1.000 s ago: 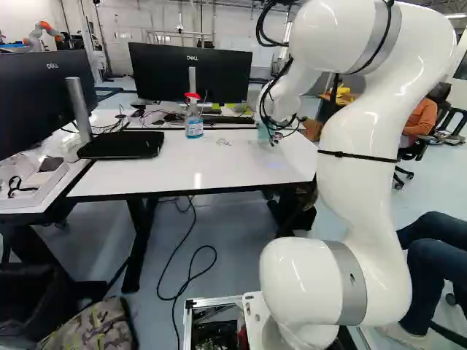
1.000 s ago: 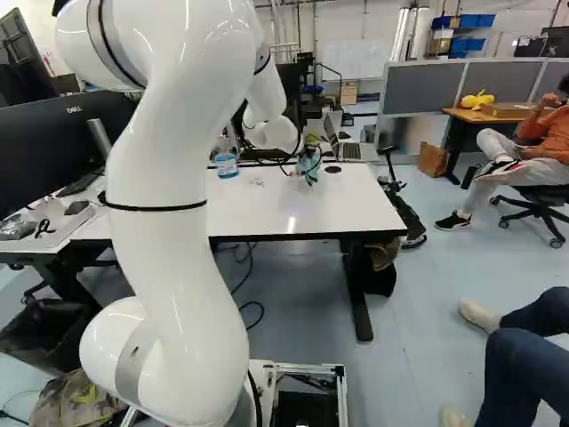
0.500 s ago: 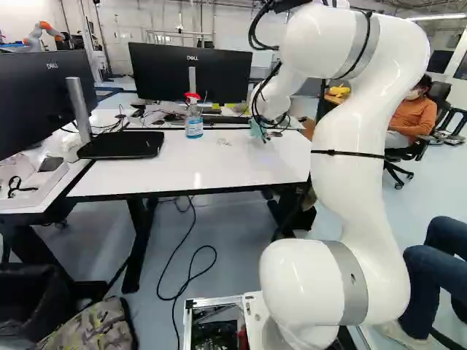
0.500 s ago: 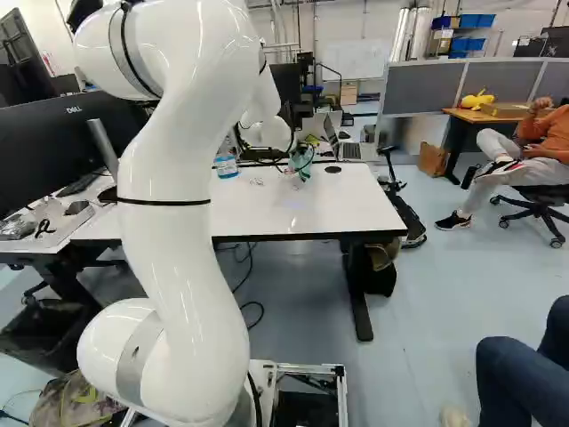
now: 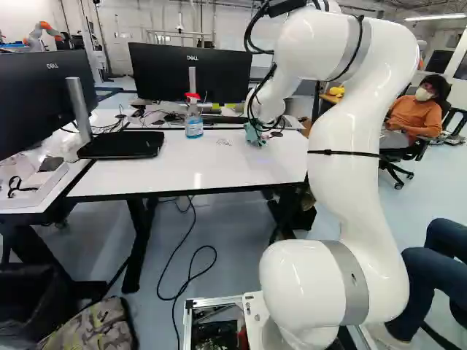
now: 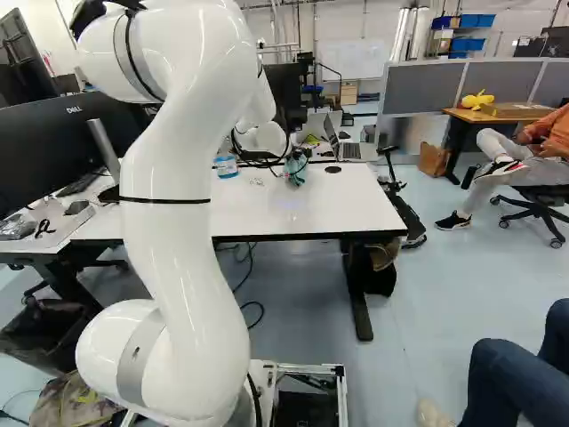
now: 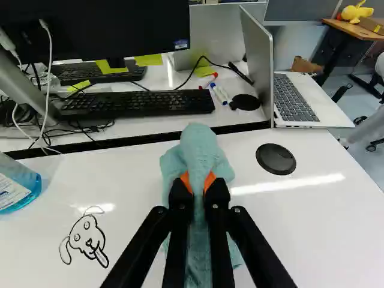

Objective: Clean the table with the green towel

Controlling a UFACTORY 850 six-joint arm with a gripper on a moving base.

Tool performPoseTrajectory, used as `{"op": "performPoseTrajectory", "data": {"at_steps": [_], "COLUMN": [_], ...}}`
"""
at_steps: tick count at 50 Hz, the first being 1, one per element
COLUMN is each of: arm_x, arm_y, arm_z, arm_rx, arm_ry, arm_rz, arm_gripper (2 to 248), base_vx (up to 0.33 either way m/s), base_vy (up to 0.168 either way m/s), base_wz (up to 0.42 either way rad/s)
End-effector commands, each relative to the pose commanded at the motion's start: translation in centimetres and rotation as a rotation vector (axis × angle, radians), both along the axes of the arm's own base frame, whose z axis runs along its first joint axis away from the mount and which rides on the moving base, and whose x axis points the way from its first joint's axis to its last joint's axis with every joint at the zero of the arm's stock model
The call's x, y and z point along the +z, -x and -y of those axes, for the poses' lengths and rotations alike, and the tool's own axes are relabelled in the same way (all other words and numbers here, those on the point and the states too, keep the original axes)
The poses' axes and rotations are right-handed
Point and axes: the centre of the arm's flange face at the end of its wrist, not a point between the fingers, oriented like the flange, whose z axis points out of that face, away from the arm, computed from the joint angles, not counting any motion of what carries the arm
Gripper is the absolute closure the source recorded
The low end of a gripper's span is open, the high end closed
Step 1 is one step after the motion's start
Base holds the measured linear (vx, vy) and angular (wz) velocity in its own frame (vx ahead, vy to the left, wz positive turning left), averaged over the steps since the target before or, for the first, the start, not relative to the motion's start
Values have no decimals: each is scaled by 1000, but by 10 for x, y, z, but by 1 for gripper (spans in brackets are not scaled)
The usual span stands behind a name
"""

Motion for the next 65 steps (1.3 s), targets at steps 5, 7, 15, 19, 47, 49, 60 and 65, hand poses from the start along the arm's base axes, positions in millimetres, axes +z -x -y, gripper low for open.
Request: {"op": "performPoseTrajectory", "data": {"at_steps": [5,7,15,19,47,49,60,65], "arm_x": [-6,-8,-17,-22,-37,-37,-42,-43], "arm_y": [-1,-2,-3,-4,-5,-4,-1,0], "arm_z": [0,0,0,0,1,0,0,0], "arm_rx": [0,0,0,0,0,0,0,0], "arm_ry": [0,0,-2,-2,-7,-8,-15,-17], "arm_rz": [-3,-4,-14,-21,-64,-74,-135,-156], "arm_gripper": [213,213,213,213,213,213,213,213], "base_vx": [0,0,0,0,0,0,0,0], "base_vy": [0,0,0,0,0,0,0,0], "base_wz": [0,0,0,0,0,0,0,0]}}
